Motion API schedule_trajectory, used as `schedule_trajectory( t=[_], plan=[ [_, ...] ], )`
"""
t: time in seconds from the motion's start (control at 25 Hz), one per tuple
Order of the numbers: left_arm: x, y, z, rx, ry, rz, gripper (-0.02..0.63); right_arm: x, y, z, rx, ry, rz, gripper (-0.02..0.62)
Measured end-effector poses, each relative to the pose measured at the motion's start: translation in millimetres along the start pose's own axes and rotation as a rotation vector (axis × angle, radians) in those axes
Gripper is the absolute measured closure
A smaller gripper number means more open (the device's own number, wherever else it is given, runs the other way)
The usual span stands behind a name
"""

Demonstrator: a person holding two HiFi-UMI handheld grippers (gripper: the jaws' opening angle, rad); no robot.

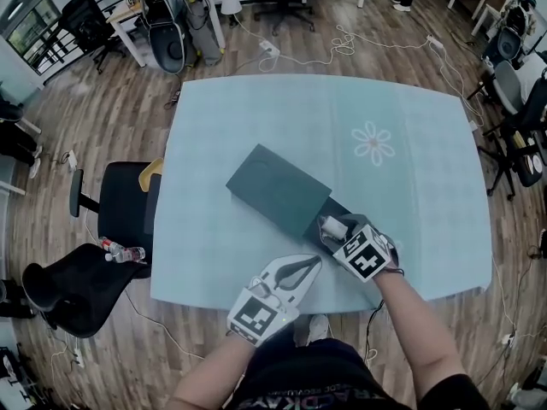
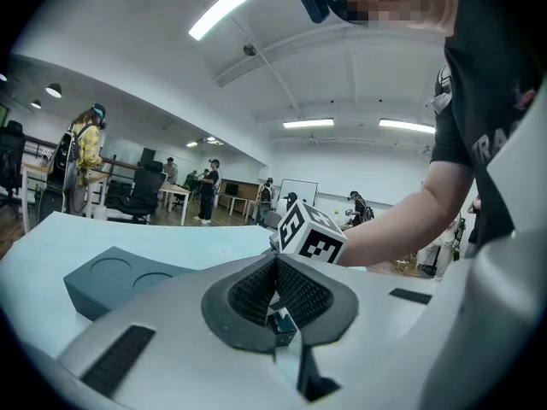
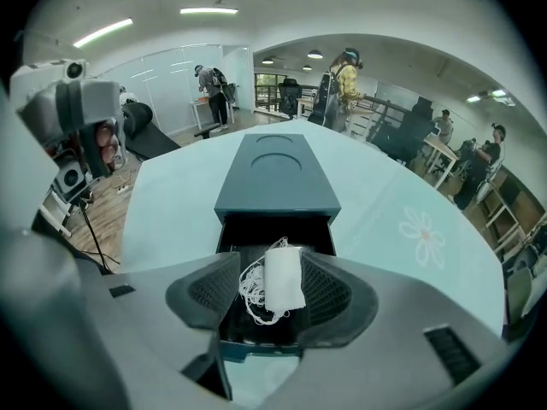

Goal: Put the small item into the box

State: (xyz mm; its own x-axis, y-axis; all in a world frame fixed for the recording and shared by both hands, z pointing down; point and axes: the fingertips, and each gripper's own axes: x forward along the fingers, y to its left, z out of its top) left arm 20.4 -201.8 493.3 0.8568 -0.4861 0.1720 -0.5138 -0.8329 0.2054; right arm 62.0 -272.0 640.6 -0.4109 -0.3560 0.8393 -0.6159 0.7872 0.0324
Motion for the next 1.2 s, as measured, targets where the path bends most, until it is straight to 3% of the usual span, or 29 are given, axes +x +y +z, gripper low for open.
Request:
schedule_trajectory(
  t=[0.12, 0.2, 0.28, 0.64, 1.2],
  plan=[
    [-1.4, -7.5, 4.8, 0.016, -0.006, 0.004, 0.572, -22.4, -3.9, 9.2, -0.009, -0.072, -0.049, 0.421],
    [-4.5, -11.3, 8.1, 0.021, -0.007, 0.017, 0.572, -41.3, -7.1, 18.5, -0.004, -0.142, -0.085, 0.545],
    [-8.0, -15.3, 9.9, 0.023, -0.003, 0.034, 0.572, -61.6, -7.6, 26.5, 0.027, -0.21, -0.102, 0.575],
    [-23.4, -33.5, 36.8, 0.053, -0.049, 0.099, 0.572, -155.5, 3.5, 55.3, 0.247, -0.562, -0.024, 0.575],
    [-51.4, -87.4, 69.4, 0.09, -0.087, 0.195, 0.572, -272.0, 34.3, 35.9, 0.247, -0.782, -0.046, 0.577]
  ],
)
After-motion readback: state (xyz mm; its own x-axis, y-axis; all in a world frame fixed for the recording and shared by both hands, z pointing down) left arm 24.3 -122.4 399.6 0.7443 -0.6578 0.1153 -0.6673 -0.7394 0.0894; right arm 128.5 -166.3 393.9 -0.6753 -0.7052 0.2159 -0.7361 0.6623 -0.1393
